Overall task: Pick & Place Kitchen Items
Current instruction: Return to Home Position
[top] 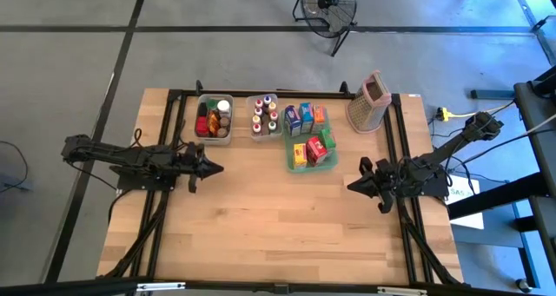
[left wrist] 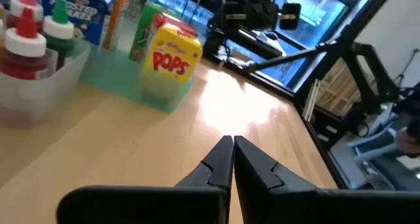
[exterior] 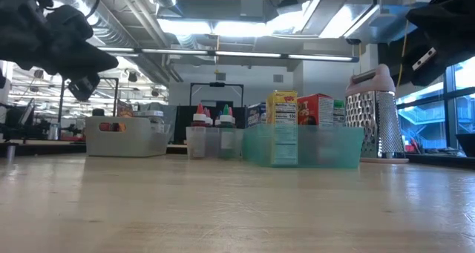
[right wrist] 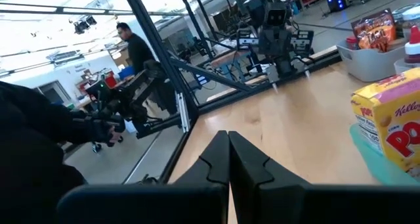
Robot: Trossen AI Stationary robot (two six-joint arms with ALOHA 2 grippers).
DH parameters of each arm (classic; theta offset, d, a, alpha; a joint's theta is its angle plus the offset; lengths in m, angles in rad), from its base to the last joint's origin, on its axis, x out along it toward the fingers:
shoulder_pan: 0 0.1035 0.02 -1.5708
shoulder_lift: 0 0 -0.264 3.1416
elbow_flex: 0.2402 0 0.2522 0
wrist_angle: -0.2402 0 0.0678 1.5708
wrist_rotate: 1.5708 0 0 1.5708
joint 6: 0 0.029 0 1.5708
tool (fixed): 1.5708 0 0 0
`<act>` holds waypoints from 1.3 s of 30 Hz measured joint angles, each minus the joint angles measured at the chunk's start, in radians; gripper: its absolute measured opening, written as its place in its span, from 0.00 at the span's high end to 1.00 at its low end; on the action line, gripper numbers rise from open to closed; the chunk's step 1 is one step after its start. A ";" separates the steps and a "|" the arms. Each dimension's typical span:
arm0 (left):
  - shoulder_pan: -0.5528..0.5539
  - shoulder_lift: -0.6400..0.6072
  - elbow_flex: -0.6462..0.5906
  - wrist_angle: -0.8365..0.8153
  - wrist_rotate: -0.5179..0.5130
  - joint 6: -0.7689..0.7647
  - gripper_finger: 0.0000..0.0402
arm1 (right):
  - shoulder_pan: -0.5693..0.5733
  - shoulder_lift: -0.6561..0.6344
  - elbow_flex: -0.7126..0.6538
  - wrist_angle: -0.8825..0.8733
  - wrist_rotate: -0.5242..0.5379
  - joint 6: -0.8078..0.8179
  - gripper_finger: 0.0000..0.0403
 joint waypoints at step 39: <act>0.000 0.013 0.000 -0.009 0.065 0.237 0.97 | 0.000 -0.002 0.001 -0.391 -0.411 -0.109 1.00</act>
